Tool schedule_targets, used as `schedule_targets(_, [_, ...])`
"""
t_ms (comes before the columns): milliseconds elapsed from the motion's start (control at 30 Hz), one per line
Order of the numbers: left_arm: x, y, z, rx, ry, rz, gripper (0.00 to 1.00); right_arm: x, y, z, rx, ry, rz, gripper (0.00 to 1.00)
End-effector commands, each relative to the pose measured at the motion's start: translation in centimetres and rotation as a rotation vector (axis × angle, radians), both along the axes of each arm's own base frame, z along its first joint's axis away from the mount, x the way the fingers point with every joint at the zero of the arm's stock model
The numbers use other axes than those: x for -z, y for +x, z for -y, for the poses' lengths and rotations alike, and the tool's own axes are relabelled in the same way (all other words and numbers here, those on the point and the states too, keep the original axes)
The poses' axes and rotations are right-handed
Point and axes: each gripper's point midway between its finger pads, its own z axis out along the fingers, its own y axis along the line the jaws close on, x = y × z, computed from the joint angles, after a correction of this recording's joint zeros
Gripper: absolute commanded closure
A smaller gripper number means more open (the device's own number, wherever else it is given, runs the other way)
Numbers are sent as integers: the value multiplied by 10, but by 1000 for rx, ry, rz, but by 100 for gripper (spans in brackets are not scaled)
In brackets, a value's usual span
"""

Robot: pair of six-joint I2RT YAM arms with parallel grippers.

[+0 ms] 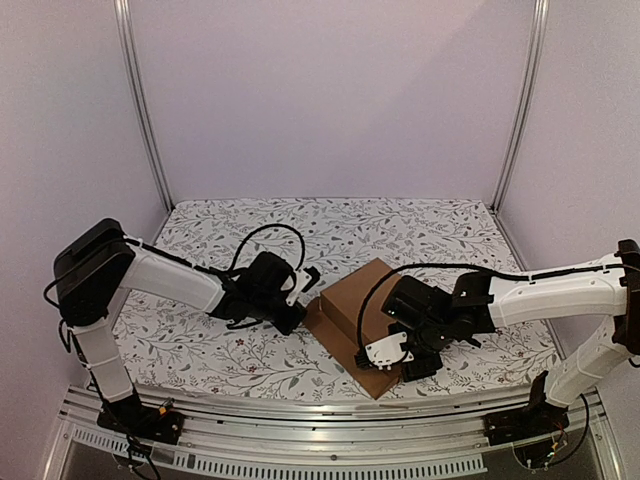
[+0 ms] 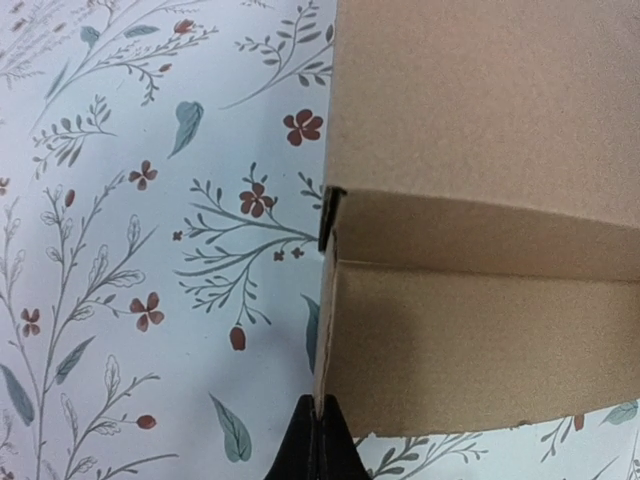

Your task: Fold the paper box

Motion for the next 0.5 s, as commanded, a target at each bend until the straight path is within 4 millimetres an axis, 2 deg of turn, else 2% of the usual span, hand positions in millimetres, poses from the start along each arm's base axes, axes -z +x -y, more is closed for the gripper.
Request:
schedule_targets(0, [-6,5,8,28,6,-6,100,19,-15,12,-2,-68,-83,31])
schedule_targets(300, [0,2,6,56,77,-73,100,20,-17,11,-9,-69,-93,31])
schedule_targets(467, [-5,5,9,64,118,-102,100,22,-20,12,-21,-71,-109,31])
